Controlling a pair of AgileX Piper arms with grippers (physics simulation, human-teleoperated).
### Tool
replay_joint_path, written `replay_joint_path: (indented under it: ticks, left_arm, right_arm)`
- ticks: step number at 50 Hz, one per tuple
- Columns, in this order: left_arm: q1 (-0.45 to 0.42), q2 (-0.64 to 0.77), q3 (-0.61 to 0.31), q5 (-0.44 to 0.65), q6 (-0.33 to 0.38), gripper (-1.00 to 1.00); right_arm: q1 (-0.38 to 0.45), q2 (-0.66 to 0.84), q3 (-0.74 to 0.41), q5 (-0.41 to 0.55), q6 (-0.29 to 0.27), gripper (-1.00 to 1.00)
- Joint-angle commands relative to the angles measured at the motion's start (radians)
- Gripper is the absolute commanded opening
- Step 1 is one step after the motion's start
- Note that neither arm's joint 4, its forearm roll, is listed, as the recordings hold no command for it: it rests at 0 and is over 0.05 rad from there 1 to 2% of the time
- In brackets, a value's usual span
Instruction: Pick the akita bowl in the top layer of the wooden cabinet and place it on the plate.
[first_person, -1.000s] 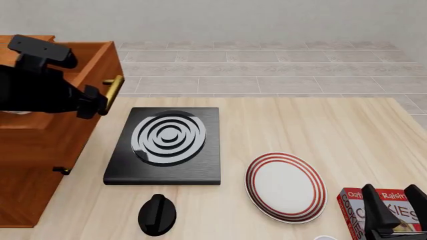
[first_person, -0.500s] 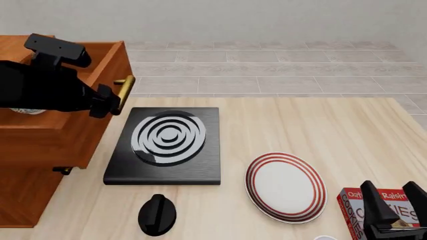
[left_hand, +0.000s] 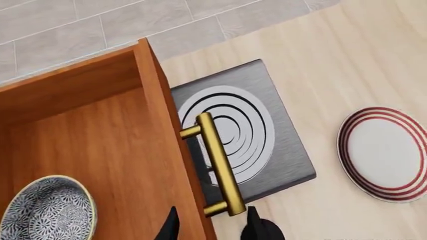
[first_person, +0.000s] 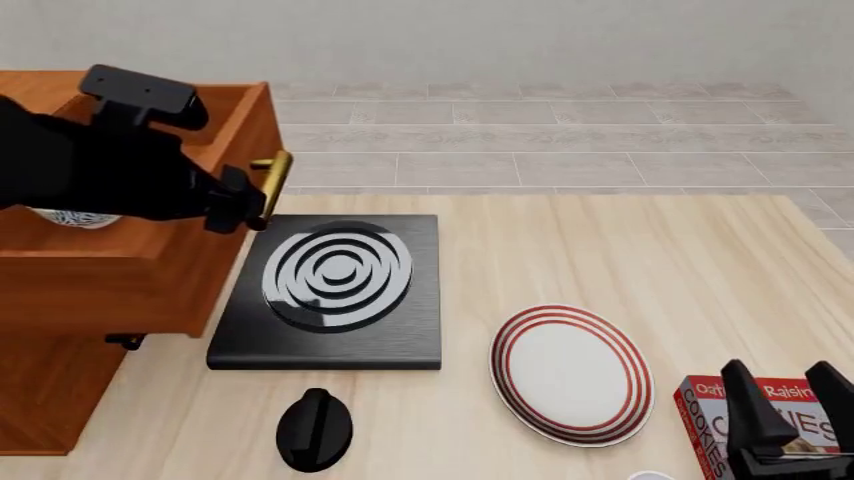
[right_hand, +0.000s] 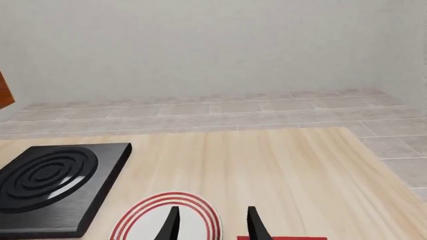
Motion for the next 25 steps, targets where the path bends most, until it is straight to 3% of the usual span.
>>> replay_joint_path:
  ticks: [1, 5, 25]
  left_arm:
    - [-0.049, 0.024, -0.038, 0.002, -0.009, 1.00]
    - [-0.057, 0.028, -0.047, 0.003, -0.014, 1.00]
    - [-0.081, 0.027, -0.110, 0.035, -0.036, 1.00]
  right_arm:
    - [0.000, -0.024, 0.000, 0.022, -0.002, 1.00]
    - [-0.001, -0.064, 0.000, 0.061, -0.002, 1.00]
    - [-0.001, -0.073, 0.000, 0.068, -0.003, 1.00]
